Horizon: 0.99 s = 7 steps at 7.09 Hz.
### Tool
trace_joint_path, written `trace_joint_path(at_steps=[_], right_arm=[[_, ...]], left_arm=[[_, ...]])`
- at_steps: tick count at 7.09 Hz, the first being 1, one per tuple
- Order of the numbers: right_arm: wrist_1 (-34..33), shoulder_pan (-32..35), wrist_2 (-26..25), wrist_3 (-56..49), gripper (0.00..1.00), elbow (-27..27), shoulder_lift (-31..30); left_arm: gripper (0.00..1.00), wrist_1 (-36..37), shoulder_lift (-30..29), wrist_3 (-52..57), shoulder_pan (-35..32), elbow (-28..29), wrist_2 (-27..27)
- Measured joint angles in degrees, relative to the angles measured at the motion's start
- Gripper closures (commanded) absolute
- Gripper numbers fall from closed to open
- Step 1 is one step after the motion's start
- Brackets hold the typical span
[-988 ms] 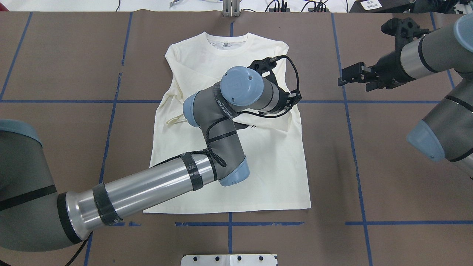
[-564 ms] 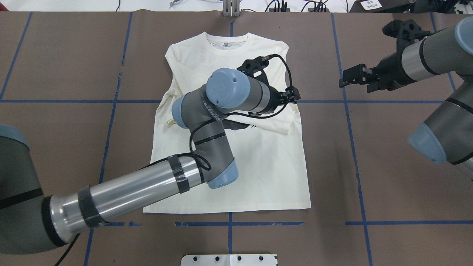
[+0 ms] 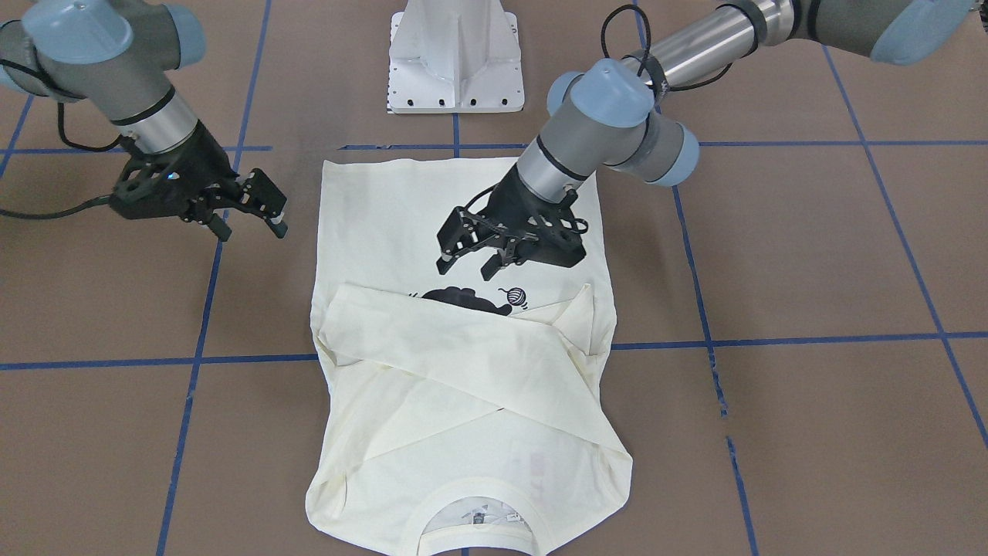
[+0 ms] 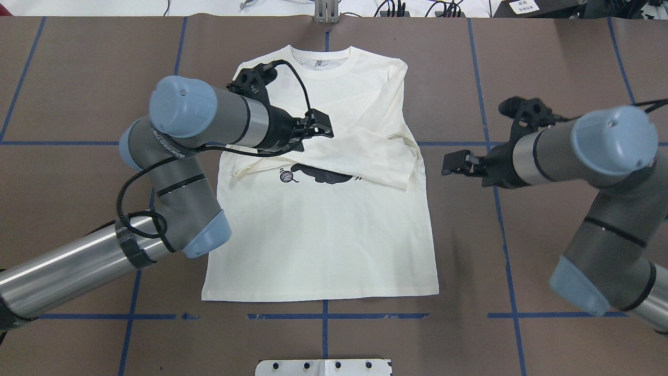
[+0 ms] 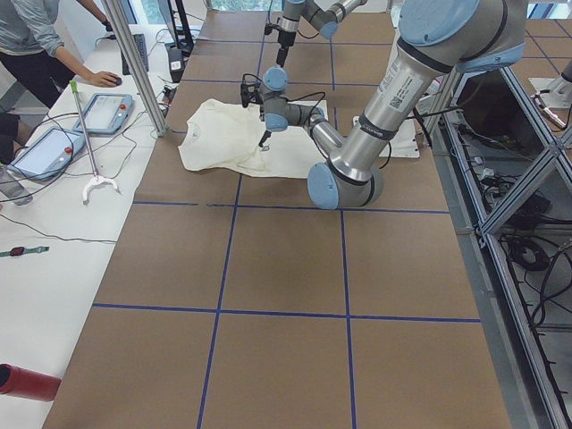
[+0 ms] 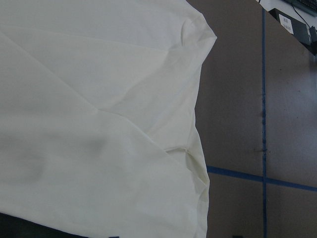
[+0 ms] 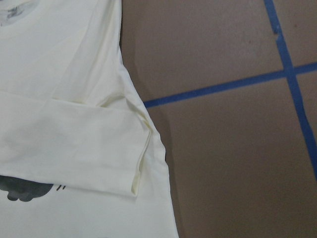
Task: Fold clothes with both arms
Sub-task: 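Release the sleeve with the left gripper while the right gripper moves to the hem corner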
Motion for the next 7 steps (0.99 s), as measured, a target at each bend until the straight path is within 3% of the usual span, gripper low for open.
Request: trace_joint_path(at_steps=[2,4,7], right_arm=[[-0.34,-10.88,-9.72,12.02,0.04,3.33,-2.29],[-0.41,-18.23,-16.87,19.37,0.11,4.87,-5.17],[-3.5,-26.34,-25.37,27.43,0.13,5.56,-6.7]], left_arm=[[0.21,2.45,5.32,2.32,-1.09,-5.82,-0.79],[0.2,2.98,8.06,2.35,-1.29,-7.34,-1.53],[0.19,2.96,9.55,2.15,-1.23,-7.75,-1.57]])
